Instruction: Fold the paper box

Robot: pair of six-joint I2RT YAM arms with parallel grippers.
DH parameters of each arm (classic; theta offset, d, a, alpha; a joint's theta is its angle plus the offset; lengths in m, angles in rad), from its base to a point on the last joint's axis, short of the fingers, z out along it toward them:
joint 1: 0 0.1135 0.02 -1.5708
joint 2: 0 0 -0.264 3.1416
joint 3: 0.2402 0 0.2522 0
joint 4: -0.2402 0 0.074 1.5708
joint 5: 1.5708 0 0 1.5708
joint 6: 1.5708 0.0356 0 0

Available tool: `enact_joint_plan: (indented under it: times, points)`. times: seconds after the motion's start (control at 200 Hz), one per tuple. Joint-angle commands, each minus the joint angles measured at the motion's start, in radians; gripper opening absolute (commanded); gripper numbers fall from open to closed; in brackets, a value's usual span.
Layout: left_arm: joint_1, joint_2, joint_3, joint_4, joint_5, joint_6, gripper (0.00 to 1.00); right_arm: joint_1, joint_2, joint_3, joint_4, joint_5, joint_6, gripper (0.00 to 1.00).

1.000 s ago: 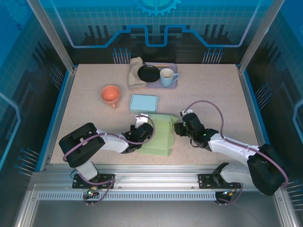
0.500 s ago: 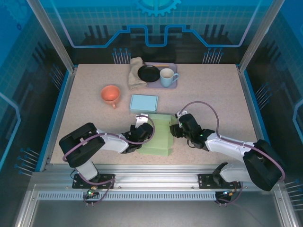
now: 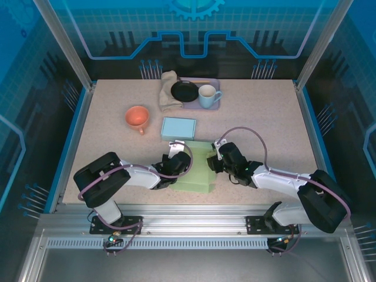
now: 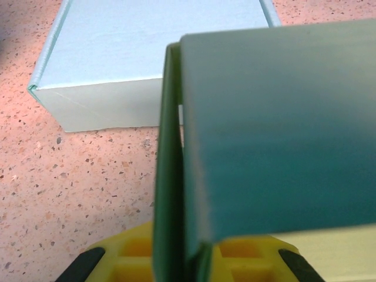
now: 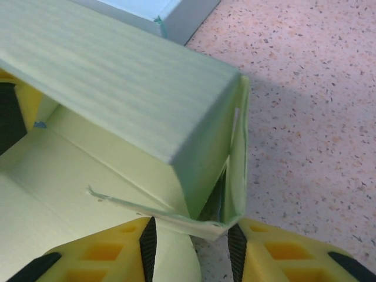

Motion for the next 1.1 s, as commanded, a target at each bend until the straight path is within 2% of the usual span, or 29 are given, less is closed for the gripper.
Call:
enact_joint_plan:
  times: [0.0,0.165,0.42,0.73,1.09]
  points:
    - [-0.006,0.008,0.016,0.008,0.017,0.002,0.14,0.013,0.011,-0.002,0.048,0.000,-0.014,0.38]
    - [-0.006,0.003,0.022,0.000,0.035,-0.005,0.14,0.018,0.022,0.010,0.059,-0.022,-0.015,0.38]
    - [-0.008,-0.035,0.065,-0.142,0.041,-0.087,0.14,0.049,0.091,0.024,0.089,0.055,-0.020,0.43]
    - [-0.009,-0.089,0.086,-0.284,0.113,-0.162,0.14,0.065,0.158,0.040,0.166,0.115,-0.041,0.39]
    - [-0.008,-0.102,0.128,-0.396,0.174,-0.193,0.14,0.075,0.109,0.036,0.173,0.204,-0.082,0.36]
